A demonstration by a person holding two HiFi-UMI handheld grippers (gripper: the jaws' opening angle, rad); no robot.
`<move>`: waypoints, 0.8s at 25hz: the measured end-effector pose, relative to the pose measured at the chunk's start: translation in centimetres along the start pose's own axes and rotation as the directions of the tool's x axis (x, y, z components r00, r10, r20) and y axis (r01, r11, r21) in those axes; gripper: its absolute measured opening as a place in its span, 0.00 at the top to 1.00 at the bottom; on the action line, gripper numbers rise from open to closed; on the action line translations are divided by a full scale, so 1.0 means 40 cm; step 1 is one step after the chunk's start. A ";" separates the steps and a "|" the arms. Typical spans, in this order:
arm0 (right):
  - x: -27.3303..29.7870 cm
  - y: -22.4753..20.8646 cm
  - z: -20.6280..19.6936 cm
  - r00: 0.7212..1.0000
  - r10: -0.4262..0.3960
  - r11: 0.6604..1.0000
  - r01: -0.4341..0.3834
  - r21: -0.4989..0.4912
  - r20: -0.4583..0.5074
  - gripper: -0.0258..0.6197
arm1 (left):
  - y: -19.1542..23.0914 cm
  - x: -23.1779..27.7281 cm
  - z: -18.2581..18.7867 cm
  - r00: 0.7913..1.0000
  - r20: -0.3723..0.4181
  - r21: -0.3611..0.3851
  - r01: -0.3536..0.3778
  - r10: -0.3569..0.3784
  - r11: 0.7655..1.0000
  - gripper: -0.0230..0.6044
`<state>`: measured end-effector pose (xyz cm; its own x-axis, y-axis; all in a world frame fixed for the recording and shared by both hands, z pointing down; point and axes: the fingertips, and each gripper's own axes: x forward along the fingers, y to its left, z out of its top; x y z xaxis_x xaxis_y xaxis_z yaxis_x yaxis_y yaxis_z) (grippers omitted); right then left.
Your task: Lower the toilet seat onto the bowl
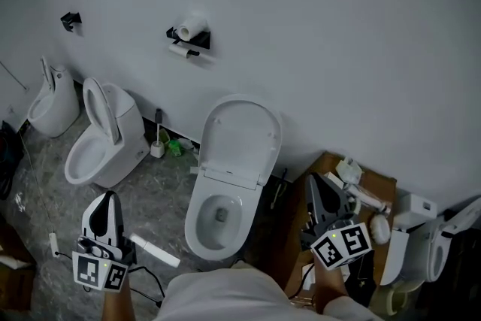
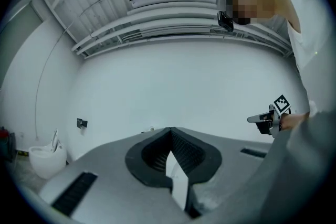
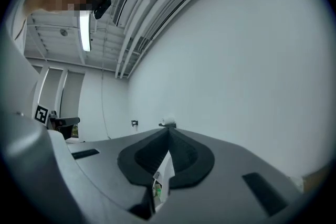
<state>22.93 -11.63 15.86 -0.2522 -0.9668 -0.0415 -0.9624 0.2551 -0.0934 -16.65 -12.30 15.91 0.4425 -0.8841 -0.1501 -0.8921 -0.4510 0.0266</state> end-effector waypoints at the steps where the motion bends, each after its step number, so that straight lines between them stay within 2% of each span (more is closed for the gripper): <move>1: -0.013 -0.001 -0.006 1.000 -0.017 1.000 0.017 0.012 -0.004 0.96 | 0.006 -0.015 0.004 1.000 0.003 0.006 -0.015 0.015 1.000 0.96; 6: -0.030 -0.011 -0.026 0.997 -0.074 0.996 0.075 0.054 -0.006 0.96 | 0.028 -0.064 -0.001 0.998 0.000 0.014 -0.069 0.069 0.998 0.96; 10: -0.017 0.017 -0.028 0.999 -0.049 0.998 0.049 0.029 -0.014 0.96 | 0.009 -0.060 -0.016 0.999 -0.015 0.028 -0.041 0.041 0.999 0.96; 15: -0.012 0.042 -0.050 0.999 -0.028 0.998 0.030 0.058 -0.030 0.96 | -0.017 -0.069 -0.034 1.000 -0.018 0.020 -0.015 0.015 1.000 0.96; 20: 0.006 0.075 -0.053 0.999 -0.008 0.998 0.010 0.055 -0.042 0.96 | 0.006 -0.094 -0.035 0.999 -0.021 0.017 -0.033 0.033 0.999 0.96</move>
<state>19.77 -11.12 17.69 -0.2484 -0.9686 0.0009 -0.9580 0.2456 -0.1479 -18.42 -9.25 17.86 0.4145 -0.9010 -0.1282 -0.9076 -0.4196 0.0145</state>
